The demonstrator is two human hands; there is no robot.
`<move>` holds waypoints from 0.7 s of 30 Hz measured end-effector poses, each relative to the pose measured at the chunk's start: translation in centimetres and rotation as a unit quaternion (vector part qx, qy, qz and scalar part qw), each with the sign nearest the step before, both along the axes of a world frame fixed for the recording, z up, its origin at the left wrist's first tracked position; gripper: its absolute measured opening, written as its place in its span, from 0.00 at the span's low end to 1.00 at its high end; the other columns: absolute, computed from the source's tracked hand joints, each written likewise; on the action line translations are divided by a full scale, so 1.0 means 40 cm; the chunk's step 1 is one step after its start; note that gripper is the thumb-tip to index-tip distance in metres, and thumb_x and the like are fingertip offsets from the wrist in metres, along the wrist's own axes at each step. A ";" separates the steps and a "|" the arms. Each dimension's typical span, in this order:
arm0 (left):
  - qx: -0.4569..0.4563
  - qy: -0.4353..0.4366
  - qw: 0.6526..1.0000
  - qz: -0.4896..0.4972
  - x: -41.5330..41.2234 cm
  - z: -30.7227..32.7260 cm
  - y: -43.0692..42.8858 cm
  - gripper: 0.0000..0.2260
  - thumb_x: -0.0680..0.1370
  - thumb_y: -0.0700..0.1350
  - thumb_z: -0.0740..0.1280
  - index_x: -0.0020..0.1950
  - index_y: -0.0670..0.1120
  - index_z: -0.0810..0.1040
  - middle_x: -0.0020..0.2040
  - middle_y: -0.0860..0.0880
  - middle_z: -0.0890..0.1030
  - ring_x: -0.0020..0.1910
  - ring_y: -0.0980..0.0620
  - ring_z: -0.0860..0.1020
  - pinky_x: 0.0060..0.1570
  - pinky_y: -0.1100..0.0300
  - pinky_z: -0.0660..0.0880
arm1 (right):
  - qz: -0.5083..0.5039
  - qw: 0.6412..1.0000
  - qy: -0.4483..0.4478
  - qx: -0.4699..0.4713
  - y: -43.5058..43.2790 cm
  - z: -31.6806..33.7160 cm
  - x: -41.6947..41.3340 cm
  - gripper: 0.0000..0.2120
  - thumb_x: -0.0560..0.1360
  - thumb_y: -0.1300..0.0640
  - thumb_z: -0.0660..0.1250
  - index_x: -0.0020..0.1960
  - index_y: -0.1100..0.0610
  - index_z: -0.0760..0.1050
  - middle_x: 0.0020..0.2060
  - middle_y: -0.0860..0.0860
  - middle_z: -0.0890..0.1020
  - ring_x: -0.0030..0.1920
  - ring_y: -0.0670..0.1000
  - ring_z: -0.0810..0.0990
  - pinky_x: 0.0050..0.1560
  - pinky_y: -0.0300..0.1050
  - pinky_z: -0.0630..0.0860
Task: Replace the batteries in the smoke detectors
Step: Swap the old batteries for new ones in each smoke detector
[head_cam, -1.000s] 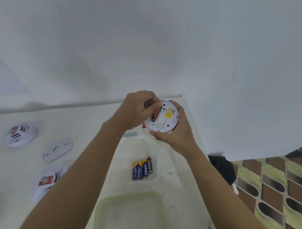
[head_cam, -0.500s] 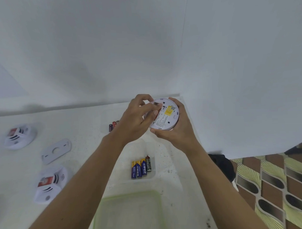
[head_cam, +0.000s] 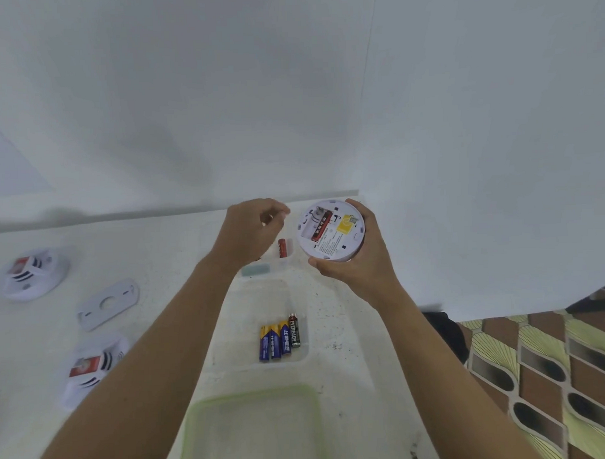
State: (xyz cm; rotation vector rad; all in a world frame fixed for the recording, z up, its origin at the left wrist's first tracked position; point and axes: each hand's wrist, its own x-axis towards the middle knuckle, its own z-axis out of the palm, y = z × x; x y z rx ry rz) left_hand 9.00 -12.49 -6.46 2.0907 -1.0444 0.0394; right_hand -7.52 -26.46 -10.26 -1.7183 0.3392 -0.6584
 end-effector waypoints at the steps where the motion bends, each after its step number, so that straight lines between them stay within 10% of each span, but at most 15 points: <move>1: 0.062 -0.015 0.998 -0.005 0.011 -0.007 -0.002 0.07 0.78 0.43 0.68 0.53 0.47 0.84 0.40 0.57 0.83 0.37 0.62 0.79 0.45 0.65 0.77 | -0.003 1.000 0.004 0.001 -0.002 -0.002 -0.002 0.45 0.63 0.71 0.81 0.73 0.61 0.62 0.64 0.47 0.74 0.63 0.37 0.75 0.62 0.34 0.75; 7: 0.311 0.071 0.948 0.003 0.037 -0.033 -0.033 0.13 0.75 0.51 0.72 0.56 0.47 0.82 0.47 0.51 0.83 0.47 0.53 0.78 0.45 0.63 0.70 | -0.005 1.000 0.008 0.002 -0.009 -0.010 -0.008 0.44 0.63 0.71 0.81 0.72 0.57 0.62 0.62 0.44 0.74 0.61 0.33 0.74 0.59 0.31 0.74; 21: 0.164 0.178 0.970 -0.003 0.020 -0.008 -0.008 0.06 0.77 0.44 0.66 0.51 0.53 0.80 0.45 0.54 0.82 0.41 0.53 0.82 0.36 0.62 0.78 | 0.001 1.000 0.015 0.004 0.000 -0.026 -0.013 0.45 0.63 0.70 0.82 0.73 0.58 0.62 0.63 0.46 0.74 0.61 0.36 0.75 0.52 0.29 0.76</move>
